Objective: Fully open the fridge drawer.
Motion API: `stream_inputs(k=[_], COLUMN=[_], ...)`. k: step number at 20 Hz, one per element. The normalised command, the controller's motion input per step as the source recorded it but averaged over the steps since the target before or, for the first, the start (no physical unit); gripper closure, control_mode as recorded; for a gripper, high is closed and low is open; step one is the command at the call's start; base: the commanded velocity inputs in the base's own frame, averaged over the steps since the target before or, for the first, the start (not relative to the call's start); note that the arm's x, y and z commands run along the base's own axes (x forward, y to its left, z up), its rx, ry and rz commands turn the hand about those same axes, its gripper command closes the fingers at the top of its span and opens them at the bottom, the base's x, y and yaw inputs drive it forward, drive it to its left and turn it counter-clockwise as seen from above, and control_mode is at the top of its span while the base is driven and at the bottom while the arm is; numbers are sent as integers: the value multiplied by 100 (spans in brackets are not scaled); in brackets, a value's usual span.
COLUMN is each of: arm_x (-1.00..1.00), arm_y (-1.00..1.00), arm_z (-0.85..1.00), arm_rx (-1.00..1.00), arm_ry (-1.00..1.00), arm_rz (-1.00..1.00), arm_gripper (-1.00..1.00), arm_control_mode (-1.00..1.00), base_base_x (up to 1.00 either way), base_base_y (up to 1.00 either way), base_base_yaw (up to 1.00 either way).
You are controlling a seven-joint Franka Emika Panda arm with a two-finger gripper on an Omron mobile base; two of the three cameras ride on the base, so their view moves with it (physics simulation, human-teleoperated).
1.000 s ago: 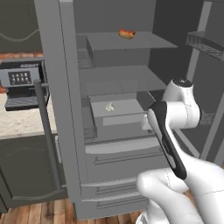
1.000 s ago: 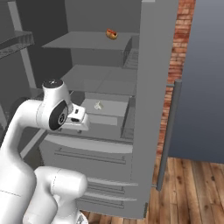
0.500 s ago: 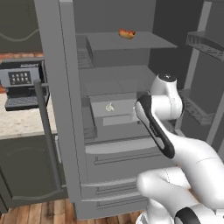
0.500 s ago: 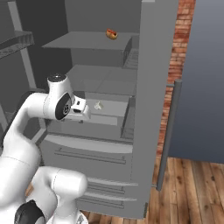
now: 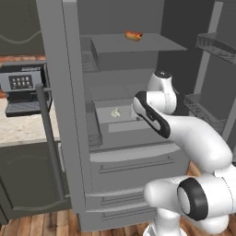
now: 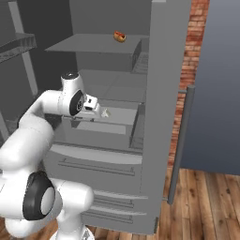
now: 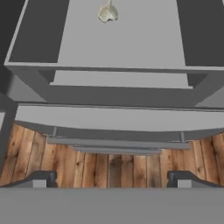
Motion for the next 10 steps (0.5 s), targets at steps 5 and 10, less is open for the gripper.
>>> stream_inputs(k=[5,10], arm_x=[63,45], arm_y=[0,0], arm_z=[-13,-25], arm_rx=[0,0], arm_ry=[0,-1], arm_rz=[0,0], arm_gripper=[-100,-100], arm_control_mode=[-100,-100], base_base_x=[0,0], base_base_y=[0,0], base_base_yaw=[0,0])
